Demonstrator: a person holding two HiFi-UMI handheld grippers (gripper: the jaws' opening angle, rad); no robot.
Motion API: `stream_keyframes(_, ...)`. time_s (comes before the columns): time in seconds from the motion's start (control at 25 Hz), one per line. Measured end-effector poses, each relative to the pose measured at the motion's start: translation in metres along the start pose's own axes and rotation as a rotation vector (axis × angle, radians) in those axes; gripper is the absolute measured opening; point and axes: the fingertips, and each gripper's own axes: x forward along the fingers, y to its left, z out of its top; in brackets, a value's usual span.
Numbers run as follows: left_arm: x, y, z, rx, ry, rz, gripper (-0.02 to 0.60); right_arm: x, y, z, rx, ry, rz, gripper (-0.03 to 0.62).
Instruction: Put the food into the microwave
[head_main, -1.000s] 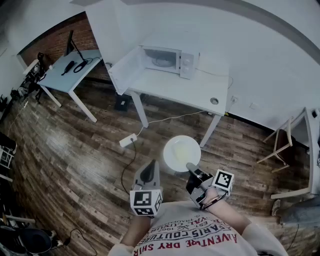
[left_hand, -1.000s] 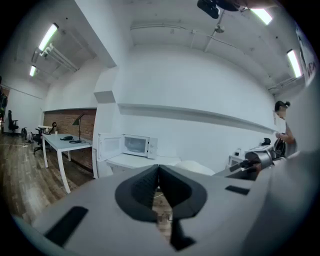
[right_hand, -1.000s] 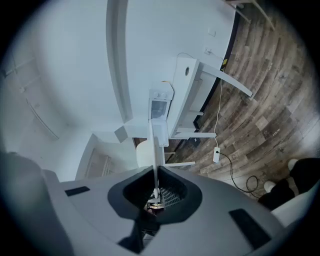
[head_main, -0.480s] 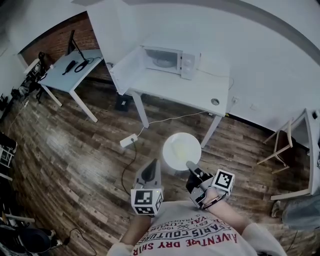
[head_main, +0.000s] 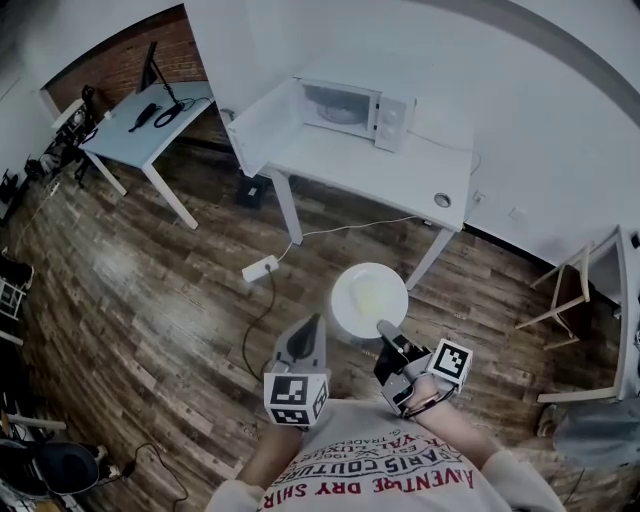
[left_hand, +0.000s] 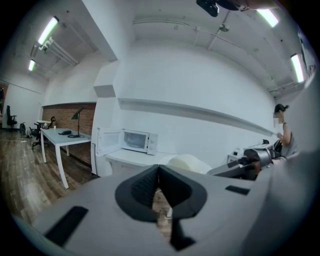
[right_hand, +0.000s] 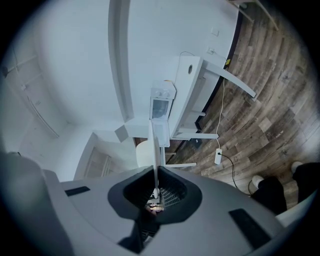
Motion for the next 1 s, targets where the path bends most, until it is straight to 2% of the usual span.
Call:
stream_keyframes(0.24,0.026,0.023,-0.006,0.005,0.025,-0.065,0.006,0.039,-0.001,0.0,-0.019,-0.019,-0.027,0.023)
stream_keyframes(0.52,0.073,0.114,0.02,0.002,0.021,-0.085,0.006,0.126,0.009,0.01,-0.035,-0.069,-0.05,0.023)
stream_keyframes(0.88,0.149,0.221,0.054,0.045,0.041,-0.212,0.006,0.25,0.029,0.015,-0.013,-0.166,-0.087,0.023)
stream_keyframes(1.0,0.172,0.247,0.061,0.084,0.067,-0.252,0.006,0.285,0.038,0.017,0.022,-0.197,-0.067,0.023)
